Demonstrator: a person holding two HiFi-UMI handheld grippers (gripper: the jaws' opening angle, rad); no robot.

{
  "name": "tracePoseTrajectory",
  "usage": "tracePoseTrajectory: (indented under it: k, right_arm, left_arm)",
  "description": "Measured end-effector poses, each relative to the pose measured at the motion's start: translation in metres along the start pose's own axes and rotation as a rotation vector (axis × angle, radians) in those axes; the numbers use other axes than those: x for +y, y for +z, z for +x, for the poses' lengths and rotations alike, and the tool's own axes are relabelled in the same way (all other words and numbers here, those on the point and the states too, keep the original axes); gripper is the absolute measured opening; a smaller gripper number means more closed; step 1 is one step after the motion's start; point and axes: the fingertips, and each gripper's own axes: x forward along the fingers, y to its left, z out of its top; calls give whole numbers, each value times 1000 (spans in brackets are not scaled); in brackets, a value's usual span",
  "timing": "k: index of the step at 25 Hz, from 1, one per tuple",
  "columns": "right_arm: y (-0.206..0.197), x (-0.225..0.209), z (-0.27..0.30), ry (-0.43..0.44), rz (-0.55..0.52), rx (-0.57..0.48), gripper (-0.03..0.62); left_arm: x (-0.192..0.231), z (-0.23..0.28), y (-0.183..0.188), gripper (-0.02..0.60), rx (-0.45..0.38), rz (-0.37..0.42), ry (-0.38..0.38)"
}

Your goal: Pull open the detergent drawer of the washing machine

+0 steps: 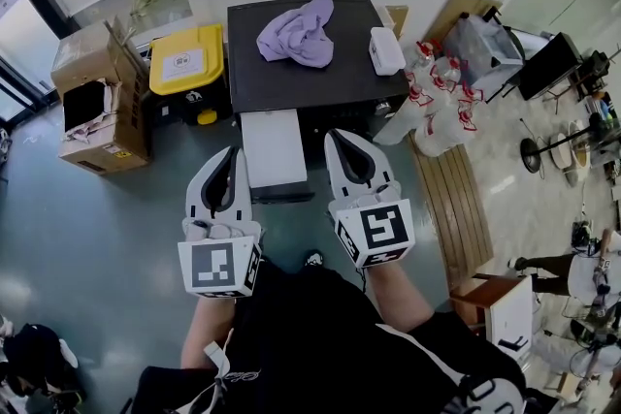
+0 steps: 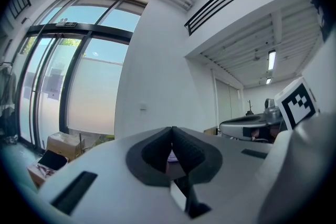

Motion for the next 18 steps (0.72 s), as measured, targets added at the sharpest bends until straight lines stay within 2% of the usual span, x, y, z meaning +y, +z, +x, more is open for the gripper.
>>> tracePoseTrajectory:
  k: [18]
  right_arm:
    - [-2,-3,-4,-10,-15,-3,8]
  left_arm:
    - [2,0,-6,23,18,-8,5]
